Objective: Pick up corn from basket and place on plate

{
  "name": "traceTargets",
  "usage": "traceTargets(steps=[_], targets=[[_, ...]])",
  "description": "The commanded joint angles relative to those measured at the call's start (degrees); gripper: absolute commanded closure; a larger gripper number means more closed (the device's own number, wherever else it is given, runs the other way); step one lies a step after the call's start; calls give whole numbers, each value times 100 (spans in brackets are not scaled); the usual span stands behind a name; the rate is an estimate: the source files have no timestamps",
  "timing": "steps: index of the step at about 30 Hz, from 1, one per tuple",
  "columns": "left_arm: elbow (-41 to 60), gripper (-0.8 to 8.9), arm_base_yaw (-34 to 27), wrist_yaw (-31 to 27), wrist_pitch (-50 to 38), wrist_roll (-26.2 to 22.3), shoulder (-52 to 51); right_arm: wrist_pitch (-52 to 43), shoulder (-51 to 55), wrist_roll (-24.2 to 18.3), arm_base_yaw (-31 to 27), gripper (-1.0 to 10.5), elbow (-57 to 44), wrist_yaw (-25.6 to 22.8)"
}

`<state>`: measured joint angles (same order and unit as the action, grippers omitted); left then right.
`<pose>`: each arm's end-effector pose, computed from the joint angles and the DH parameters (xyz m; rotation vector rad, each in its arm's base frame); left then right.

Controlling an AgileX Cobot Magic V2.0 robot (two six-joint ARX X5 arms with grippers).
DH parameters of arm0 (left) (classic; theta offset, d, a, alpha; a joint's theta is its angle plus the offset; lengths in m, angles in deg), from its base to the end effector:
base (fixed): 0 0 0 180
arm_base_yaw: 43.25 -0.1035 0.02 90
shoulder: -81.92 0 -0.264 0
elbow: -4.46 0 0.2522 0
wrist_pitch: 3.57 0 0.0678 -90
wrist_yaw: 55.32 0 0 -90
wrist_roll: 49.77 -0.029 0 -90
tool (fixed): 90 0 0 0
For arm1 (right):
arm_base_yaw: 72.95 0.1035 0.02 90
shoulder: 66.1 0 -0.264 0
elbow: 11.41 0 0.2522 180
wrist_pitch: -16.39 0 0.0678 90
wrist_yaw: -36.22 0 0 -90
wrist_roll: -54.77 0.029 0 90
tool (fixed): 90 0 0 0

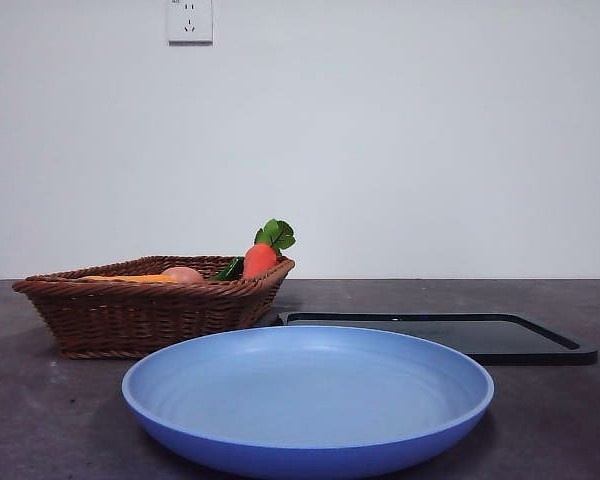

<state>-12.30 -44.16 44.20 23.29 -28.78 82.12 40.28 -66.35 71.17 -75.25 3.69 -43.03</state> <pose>0.0927 -0.0033 0.1591 -0.3810 0.2047 -0.1154 0.0950 0.0016 0.1542 0.3031 0.1770 0.1238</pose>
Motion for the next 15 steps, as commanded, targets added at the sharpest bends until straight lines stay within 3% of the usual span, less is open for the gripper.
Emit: traceTargets(steps=[1,8,15], targets=[[-155,807,-11,238,116,323,44,103,-2,332,-7,945,227,55],[-809,807,-9,509,275,433,479,382,-240,328,46,945,820,179],[-1731,807,-9,1067,415,79,1499,850,-1062,140,273,945,1775,407]])
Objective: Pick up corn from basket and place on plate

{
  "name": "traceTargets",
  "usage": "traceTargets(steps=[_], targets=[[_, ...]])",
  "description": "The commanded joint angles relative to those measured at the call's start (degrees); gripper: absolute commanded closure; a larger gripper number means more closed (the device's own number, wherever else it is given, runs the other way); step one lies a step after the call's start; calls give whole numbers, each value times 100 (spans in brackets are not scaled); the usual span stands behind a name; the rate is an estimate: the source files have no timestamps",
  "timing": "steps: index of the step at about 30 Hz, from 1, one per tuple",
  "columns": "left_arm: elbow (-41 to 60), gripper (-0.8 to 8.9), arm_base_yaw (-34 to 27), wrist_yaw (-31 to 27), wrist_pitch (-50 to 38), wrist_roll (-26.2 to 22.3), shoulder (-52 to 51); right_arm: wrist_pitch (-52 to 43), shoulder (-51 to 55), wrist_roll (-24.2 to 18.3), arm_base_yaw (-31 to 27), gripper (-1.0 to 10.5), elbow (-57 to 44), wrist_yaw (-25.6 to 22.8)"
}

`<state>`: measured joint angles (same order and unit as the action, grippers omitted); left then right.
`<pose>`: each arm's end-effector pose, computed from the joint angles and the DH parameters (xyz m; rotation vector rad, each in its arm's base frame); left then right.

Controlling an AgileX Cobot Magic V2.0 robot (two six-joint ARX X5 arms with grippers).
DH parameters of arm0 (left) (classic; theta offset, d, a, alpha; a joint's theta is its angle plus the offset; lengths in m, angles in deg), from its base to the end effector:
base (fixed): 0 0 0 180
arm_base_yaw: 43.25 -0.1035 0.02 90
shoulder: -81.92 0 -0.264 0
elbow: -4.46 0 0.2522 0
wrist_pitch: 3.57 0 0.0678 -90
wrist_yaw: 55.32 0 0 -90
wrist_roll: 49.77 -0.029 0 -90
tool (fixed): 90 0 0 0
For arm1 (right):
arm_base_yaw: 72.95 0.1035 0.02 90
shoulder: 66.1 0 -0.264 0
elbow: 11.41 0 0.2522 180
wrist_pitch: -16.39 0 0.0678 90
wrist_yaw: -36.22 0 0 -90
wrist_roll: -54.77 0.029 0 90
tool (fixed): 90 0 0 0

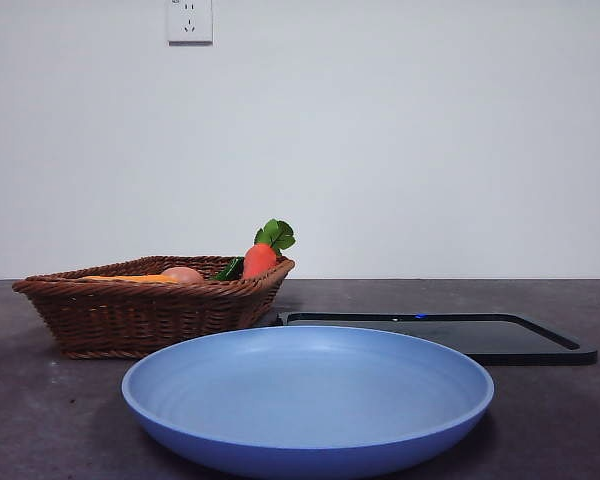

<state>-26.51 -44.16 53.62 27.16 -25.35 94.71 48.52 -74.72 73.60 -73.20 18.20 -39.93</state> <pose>0.0953 -0.0079 0.2199 -0.4589 0.2805 -0.2628 0.0886 0.0066 0.2149 0.3500 0.2307 0.2028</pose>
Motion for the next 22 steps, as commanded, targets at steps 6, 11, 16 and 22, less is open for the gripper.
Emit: traceTargets(steps=[6,11,16,22], targets=[[-1187,807,4,688,656,-953,1185,697,-1207,-634,367,945,1274,345],[-1862,807,146,1093,1215,-1453,1847,1399,-2087,-1215,791,945,2087,629],[-2277,807,457,1110,1696,-1827,2273,2041,-2826,-1744,1342,945,2721,625],[-2363,807,876,1106,1923,-2044,2518,2422,-3539,-2085,2057,945,3003,522]])
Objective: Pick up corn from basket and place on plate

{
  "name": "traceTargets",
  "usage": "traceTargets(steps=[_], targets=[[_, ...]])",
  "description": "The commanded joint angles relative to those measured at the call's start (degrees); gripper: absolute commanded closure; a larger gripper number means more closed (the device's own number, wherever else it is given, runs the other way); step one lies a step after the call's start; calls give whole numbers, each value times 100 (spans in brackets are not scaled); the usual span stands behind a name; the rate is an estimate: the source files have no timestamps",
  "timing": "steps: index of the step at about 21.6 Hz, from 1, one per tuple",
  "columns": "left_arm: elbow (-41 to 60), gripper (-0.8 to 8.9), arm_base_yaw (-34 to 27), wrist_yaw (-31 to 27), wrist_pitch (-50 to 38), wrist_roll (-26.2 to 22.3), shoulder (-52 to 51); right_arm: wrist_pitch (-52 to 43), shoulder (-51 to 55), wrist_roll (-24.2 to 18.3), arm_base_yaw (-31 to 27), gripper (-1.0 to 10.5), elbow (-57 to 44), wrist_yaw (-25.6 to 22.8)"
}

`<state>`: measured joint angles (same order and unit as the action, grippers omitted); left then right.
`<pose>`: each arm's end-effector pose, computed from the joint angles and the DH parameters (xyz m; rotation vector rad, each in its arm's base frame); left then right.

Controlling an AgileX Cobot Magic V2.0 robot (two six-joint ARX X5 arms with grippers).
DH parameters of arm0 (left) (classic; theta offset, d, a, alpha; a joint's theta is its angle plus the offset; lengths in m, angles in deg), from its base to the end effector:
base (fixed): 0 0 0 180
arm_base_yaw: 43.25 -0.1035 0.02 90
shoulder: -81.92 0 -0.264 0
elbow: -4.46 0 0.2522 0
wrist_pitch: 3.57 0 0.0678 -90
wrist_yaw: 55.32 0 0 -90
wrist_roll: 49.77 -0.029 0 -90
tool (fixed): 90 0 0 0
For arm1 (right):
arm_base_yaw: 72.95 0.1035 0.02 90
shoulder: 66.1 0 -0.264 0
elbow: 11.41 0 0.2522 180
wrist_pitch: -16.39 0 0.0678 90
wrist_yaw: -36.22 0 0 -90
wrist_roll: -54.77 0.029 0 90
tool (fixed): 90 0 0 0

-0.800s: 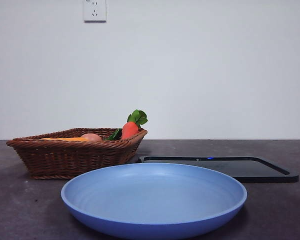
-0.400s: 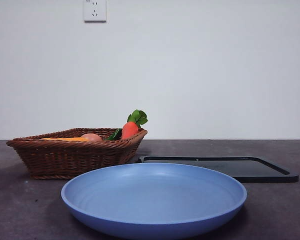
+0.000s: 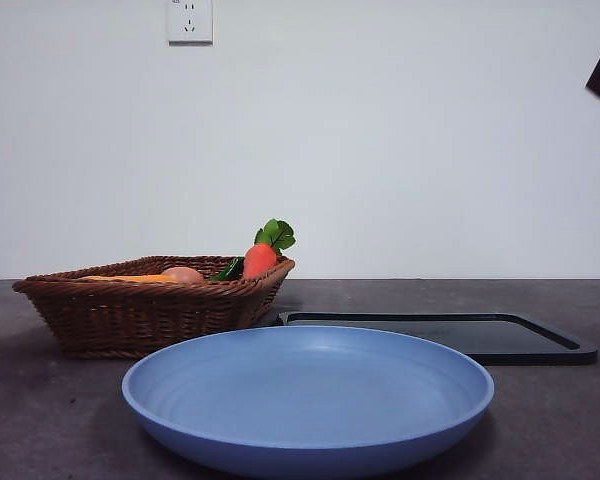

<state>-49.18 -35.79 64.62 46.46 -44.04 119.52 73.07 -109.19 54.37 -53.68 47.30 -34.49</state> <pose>0.1273 -0.0313 0.2823 -0.2113 0.6238 -0.6037 0.1307 0.0559 0.2892 -0.0063 0.7276 0.6461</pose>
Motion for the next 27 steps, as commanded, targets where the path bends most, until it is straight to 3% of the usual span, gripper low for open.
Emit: traceTargets(steps=[1,7,11,12,19,27], targets=[[-96,807,48,7,-2,-188,55,-37,-151,-162,155,945,94,-22],[-96,770,48,7,-85,-177,57,-72,-256,-155,192,939,94,-20],[-96,440,48,7,-201,-31,57,-72,-256,20,192,678,94,-22],[-96,409,48,7,-199,-31,57,-72,-258,76,192,647,94,-22],[-96,409,48,7,-199,-9,57,-247,-752,393,195,647,96,173],[-96,409,48,7,-201,-11,57,-946,-2529,664,199,647,144,643]])
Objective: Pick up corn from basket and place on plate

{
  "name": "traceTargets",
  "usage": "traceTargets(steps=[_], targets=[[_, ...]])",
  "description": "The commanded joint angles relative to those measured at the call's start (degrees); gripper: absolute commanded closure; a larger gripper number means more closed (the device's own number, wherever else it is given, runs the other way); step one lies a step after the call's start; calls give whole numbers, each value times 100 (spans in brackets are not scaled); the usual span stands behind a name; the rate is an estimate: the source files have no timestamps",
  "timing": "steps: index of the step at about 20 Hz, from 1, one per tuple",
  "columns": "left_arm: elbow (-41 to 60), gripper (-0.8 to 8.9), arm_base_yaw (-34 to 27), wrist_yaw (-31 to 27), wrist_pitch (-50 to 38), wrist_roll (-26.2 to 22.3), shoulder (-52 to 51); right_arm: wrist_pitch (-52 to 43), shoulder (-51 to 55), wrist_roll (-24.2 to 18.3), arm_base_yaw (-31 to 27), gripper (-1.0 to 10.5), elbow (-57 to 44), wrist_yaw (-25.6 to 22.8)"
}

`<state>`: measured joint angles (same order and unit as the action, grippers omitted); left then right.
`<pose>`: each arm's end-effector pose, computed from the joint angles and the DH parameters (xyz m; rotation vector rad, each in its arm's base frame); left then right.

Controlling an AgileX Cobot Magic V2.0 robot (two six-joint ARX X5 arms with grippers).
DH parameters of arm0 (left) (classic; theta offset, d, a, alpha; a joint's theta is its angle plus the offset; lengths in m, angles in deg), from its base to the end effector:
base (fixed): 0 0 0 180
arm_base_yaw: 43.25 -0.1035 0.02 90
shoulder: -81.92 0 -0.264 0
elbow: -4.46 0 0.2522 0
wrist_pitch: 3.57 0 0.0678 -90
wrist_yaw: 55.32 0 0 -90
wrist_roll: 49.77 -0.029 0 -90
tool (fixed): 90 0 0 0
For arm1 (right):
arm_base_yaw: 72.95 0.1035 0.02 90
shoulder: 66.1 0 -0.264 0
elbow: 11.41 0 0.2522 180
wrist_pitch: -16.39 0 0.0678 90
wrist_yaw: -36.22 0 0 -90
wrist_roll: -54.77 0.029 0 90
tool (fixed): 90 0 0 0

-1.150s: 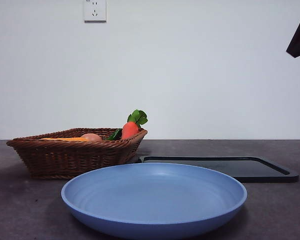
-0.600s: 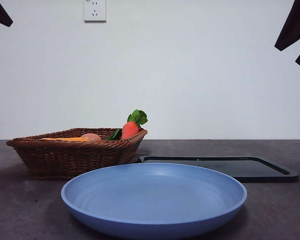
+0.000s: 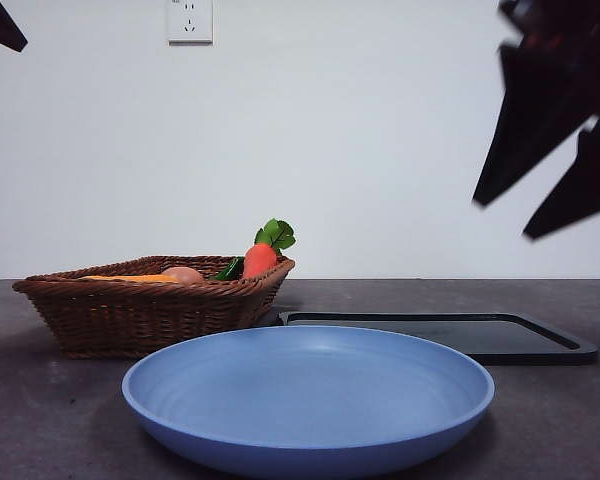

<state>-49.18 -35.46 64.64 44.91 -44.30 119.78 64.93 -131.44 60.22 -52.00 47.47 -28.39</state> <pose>0.1293 -0.0323 0.2839 -0.2012 0.6008 -0.6135 0.1957 0.0883 0.2380 0.1209 1.0191 0.6972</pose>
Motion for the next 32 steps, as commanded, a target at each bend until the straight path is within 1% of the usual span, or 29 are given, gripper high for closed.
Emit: traceTargets(steps=[1,4,8,13,17,21,23,27,29,32], targets=[[-96,409,15,4,-48,15,31,-251,-518,79,31,647,129,33],[-96,409,15,4,-46,15,31,-616,-1123,192,37,648,129,98],[-96,409,15,4,-46,13,31,-918,-1746,210,98,685,129,330],[-96,409,15,4,-46,13,31,-1220,-2282,295,302,688,129,308],[-96,409,15,4,-46,15,31,-1294,-2557,299,365,787,129,313],[-96,409,15,4,-48,13,31,-1329,-2575,306,378,944,129,306],[-96,409,15,4,-61,13,39,-1331,-2575,326,378,944,129,304],[-96,409,17,-24,-293,11,269,-1311,-2509,507,374,944,129,310],[-116,409,33,-72,-470,4,525,-1176,-2264,503,321,944,133,315],[-339,409,221,-398,-629,-175,1147,-844,-1707,501,310,944,133,313]])
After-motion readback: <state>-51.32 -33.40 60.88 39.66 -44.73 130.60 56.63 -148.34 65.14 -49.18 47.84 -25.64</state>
